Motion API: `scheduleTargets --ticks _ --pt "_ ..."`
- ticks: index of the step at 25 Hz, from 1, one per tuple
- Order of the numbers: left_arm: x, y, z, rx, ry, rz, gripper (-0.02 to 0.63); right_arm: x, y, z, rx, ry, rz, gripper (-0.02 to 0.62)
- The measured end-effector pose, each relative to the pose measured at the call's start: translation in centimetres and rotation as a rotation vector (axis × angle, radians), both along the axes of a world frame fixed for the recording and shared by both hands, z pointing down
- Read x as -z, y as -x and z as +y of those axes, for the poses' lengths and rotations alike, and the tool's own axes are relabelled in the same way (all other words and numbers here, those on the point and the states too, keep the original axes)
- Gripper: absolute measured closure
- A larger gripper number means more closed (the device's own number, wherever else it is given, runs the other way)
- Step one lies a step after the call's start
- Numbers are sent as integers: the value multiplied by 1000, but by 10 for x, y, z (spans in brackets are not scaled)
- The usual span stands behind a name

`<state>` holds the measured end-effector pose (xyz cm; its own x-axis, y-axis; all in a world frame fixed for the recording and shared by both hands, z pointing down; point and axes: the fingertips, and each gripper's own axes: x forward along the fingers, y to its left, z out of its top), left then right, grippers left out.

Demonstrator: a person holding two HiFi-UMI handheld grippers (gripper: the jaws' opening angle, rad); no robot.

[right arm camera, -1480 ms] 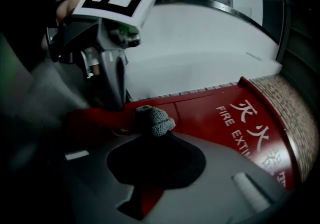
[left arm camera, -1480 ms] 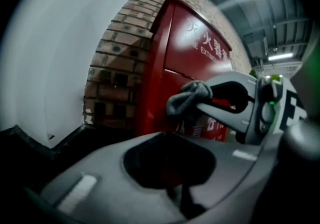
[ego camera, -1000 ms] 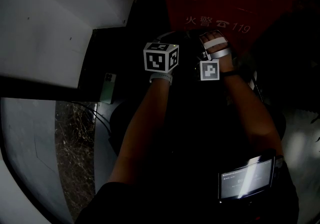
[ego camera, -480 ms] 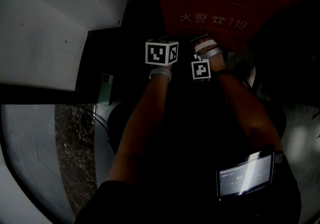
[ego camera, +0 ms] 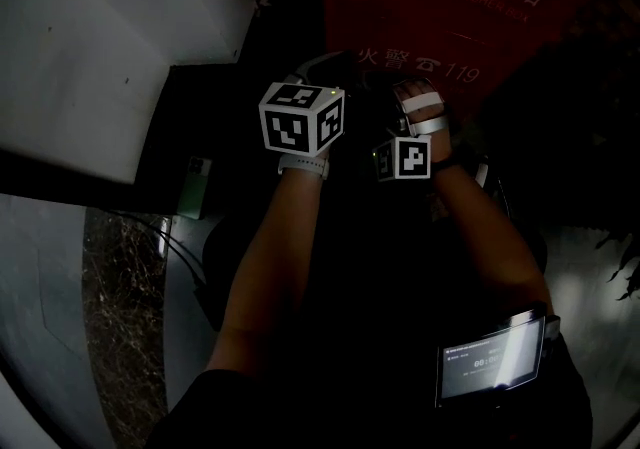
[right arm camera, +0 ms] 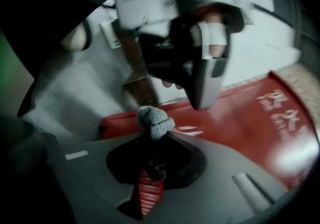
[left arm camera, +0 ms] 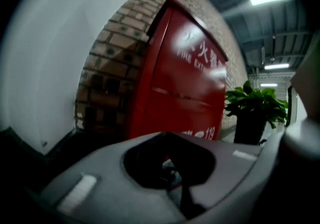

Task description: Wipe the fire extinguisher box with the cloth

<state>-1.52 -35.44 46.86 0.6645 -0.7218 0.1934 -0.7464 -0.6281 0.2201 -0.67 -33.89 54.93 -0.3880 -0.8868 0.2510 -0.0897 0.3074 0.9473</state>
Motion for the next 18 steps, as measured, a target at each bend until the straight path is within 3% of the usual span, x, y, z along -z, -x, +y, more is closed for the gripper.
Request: scheduleTargets --ticks 4,7,14,18 --pt "73 13 -1 18 -201 21 603 107 -8 -2 -24 -148 -107 545" --pt "103 28 -6 55 -286 11 603 185 -2 -2 -26 -250 -151 545" --pt "141 46 -2 84 -372 62 603 327 24 -7 -8 -478 -169 545" --pt "136 52 -1 100 -361 85 603 353 32 -21 -30 -498 -171 545"
